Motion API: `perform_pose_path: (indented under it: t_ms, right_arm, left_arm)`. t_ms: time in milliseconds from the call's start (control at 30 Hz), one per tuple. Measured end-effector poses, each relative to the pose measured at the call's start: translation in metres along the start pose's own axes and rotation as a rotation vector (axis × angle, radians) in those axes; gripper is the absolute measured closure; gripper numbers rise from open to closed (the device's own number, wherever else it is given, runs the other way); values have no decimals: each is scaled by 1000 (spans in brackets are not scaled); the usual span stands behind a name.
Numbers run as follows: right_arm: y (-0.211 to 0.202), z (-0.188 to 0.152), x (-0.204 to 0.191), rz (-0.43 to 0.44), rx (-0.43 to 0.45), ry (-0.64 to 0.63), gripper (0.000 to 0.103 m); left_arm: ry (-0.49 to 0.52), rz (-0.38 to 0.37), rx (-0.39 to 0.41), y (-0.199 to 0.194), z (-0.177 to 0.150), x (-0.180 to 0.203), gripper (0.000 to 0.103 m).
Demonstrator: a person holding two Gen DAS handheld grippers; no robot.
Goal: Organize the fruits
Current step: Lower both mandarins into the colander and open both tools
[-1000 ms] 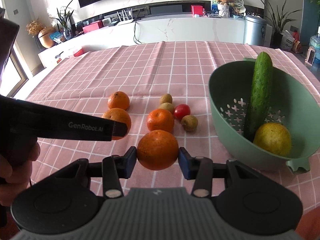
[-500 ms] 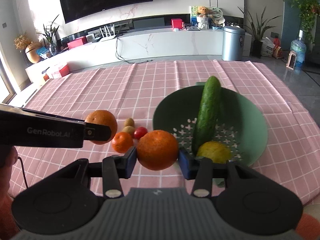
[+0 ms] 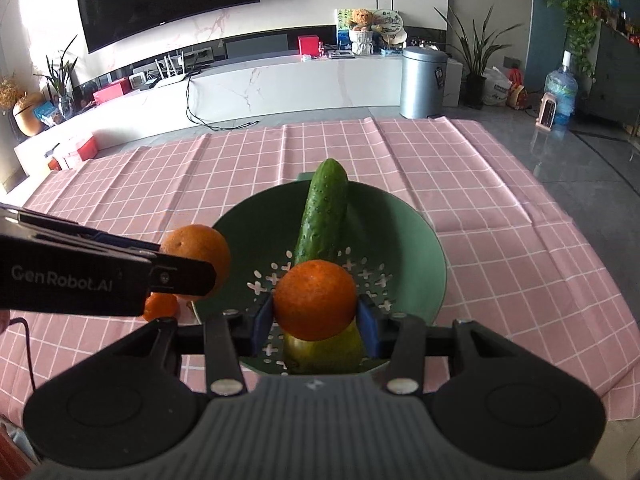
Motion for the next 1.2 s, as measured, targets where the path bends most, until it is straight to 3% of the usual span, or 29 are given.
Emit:
perform_pose_path:
  t_ms: [200,400,633,967,1200]
  right_arm:
    - [18,-2,4,35,-41,41,61]
    - [21,0,6,54,-22,66,60]
    - [27,1,17,73,-39,140,57]
    - [24,0,15,56,-35,132,55]
    - [15,0,12,33,-10,121,55]
  left_arm:
    - [-6,-4,-42,21,4,-3,56]
    - [0,-6,-78,36,7,-3,56]
    - [-53,-30,-83,42,10,-9,56]
    - [-73,-18,-27,14,12,-12,52]
    - [-32,47,18,-20,4,-17,51]
Point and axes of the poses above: each gripper's, at about its wrist camera, not at the fingertips, and y roughly the way its jaws point, x to its right, z to its top, the point moved 1 cm from there along y, roughly the way its jaws point, and after that the axes turned 5 degrees about x, right-handed, at the moved point
